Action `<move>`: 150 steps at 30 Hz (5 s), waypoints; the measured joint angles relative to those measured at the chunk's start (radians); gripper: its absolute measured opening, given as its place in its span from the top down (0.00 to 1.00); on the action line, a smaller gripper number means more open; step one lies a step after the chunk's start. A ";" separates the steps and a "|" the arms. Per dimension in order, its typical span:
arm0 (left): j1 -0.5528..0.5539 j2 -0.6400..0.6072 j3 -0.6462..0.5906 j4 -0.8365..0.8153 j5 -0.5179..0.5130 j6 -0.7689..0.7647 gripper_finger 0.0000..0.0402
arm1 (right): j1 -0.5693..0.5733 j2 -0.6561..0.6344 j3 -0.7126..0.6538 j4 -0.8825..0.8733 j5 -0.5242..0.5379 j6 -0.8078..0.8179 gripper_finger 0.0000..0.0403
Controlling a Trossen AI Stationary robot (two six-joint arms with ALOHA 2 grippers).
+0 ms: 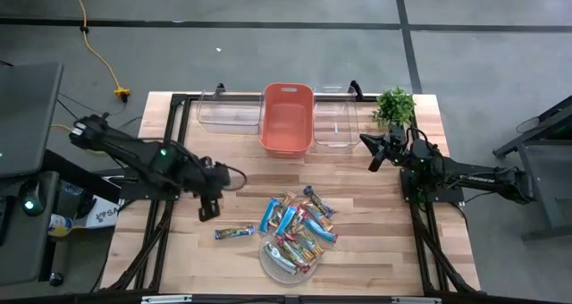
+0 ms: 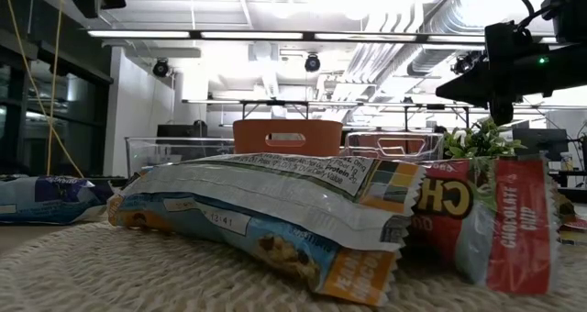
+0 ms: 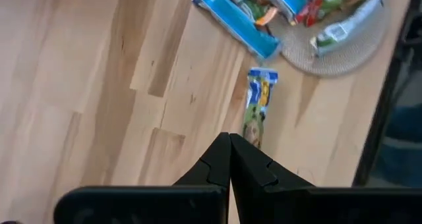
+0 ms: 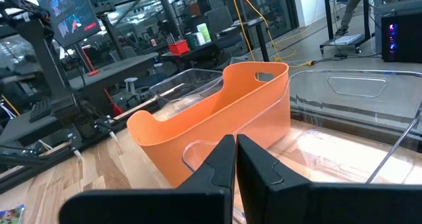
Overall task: Pick and place Granola Bars by type
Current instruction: Put the blue granola bar into the left transparent bin
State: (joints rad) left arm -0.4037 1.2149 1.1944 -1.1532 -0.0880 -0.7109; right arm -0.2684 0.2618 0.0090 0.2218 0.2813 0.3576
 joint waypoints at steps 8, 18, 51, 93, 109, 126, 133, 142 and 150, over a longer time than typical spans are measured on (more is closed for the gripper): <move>-0.106 0.149 -0.001 0.055 -0.053 -0.115 1.00 | 0.000 0.000 0.000 0.000 0.000 0.000 1.00; -0.156 0.307 -0.001 0.092 -0.049 -0.217 0.99 | 0.000 0.000 0.000 0.000 0.000 0.000 1.00; -0.153 0.387 -0.220 0.450 0.087 -0.021 0.39 | 0.000 0.000 0.000 0.000 0.000 0.000 1.00; -0.153 0.386 -0.381 0.618 0.051 -0.054 0.75 | 0.000 0.000 0.000 0.000 0.000 0.000 1.00; -0.152 0.387 -0.286 0.613 0.010 -0.003 0.84 | 0.000 0.000 0.000 0.000 0.000 0.000 1.00; 0.102 0.146 -0.010 0.632 -0.110 0.332 0.84 | 0.000 0.000 0.000 0.000 0.000 0.000 1.00; 0.238 -0.079 0.000 0.761 -0.157 0.393 0.84 | 0.000 0.002 0.000 0.000 0.000 0.000 1.00; 0.436 -0.255 0.000 0.764 -0.368 0.374 0.84 | 0.000 0.006 0.000 0.000 0.000 0.000 1.00; 0.709 -0.259 -0.001 0.748 -0.417 0.329 0.84 | 0.000 0.006 0.000 0.000 0.000 0.000 1.00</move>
State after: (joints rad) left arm 0.3052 0.9554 1.1934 -0.4049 -0.5053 -0.3816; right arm -0.2684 0.2676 0.0089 0.2218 0.2810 0.3576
